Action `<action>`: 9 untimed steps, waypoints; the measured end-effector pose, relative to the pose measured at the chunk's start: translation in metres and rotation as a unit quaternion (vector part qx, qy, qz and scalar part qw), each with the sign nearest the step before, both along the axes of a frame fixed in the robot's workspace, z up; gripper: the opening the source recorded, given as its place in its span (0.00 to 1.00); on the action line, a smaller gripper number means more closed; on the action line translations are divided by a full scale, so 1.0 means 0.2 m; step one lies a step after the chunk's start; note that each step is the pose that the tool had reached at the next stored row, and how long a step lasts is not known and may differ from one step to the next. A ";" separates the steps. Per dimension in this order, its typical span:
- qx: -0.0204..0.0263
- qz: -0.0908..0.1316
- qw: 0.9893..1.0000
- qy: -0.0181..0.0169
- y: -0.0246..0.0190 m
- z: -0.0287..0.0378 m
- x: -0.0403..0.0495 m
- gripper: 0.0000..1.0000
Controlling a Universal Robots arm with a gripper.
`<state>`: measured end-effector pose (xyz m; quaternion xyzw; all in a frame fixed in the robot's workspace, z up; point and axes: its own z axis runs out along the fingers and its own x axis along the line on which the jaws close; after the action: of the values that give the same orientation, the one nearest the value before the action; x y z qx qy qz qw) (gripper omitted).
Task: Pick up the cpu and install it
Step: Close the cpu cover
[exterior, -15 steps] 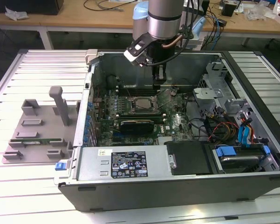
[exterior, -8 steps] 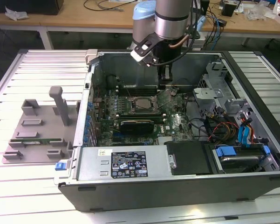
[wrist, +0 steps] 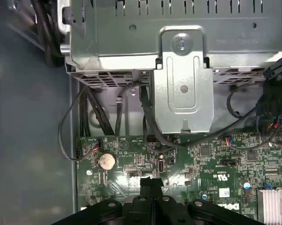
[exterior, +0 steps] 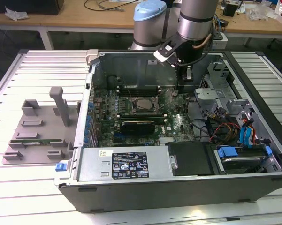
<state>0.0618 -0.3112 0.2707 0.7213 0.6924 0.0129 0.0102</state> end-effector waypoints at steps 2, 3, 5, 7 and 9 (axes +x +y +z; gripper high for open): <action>-0.001 0.000 1.000 0.003 0.000 -0.068 0.000 0.11; -0.001 0.000 1.000 0.004 0.000 -0.083 0.000 0.11; -0.001 0.000 1.000 0.005 0.000 -0.101 0.000 0.11; -0.003 0.003 1.000 0.005 0.000 -0.113 0.000 0.11; -0.002 0.003 1.000 0.005 0.000 -0.123 0.000 0.11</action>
<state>0.0618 -0.3111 0.2461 0.7195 0.6944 0.0073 0.0082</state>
